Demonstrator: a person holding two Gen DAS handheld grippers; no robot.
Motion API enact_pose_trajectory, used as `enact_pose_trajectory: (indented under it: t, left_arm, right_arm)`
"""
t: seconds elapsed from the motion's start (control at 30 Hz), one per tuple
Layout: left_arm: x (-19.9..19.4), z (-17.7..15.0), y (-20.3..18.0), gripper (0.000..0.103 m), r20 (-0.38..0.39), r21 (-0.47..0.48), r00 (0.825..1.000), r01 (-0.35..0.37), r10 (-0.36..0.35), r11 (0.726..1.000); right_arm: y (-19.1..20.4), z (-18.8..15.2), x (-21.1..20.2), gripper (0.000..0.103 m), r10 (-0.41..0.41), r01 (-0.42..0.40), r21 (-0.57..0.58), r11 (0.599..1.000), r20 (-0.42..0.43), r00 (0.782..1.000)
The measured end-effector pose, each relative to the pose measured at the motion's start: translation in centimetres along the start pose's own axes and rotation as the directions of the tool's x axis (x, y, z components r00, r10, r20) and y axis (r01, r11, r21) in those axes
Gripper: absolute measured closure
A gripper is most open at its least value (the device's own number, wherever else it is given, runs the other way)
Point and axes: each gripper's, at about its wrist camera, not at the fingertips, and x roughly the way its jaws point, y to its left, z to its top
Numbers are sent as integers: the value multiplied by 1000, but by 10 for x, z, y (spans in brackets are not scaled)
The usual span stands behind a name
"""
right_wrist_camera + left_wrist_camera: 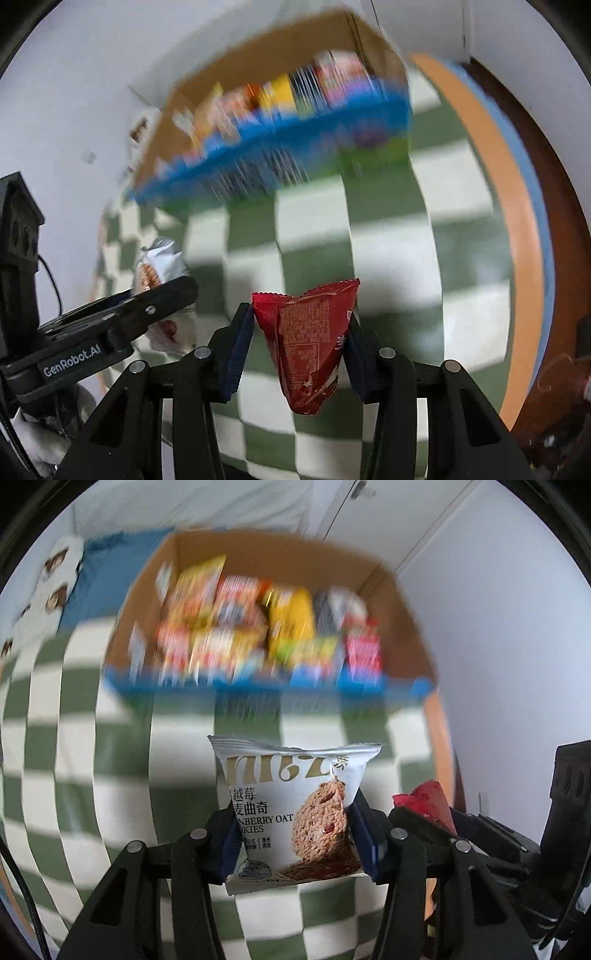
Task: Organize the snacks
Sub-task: 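Carry both packets into the box and open both tools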
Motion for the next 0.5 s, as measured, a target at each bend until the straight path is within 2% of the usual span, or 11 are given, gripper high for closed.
enact_pose_trajectory:
  t: [0.07,0.17,0.23,0.33,0.5]
  left_arm:
    - [-9,38,-13,54,27,15,1000,4,-5,1000]
    - [6,87,-30,54,50,30,999,-12,10,999]
    - [12,118,-27,54,47,32,999,-30,29,999]
    - [36,164,-17,54,5,11,999,-45,45,999]
    - [95,228,11,54,-118,-66,991,-63,55,996]
  right_arm:
    - [5,31,-19,55,13,-12,-21,1000,50,999]
    - [17,82,-36,55,19,-13,-53,999,112,993]
    - [23,119,-42,55,-3,15,-80,997,148,989]
    - [25,167,-32,55,-26,41,-92,995,153,988]
    - [24,243,11,55,-82,94,-106,990,110,991]
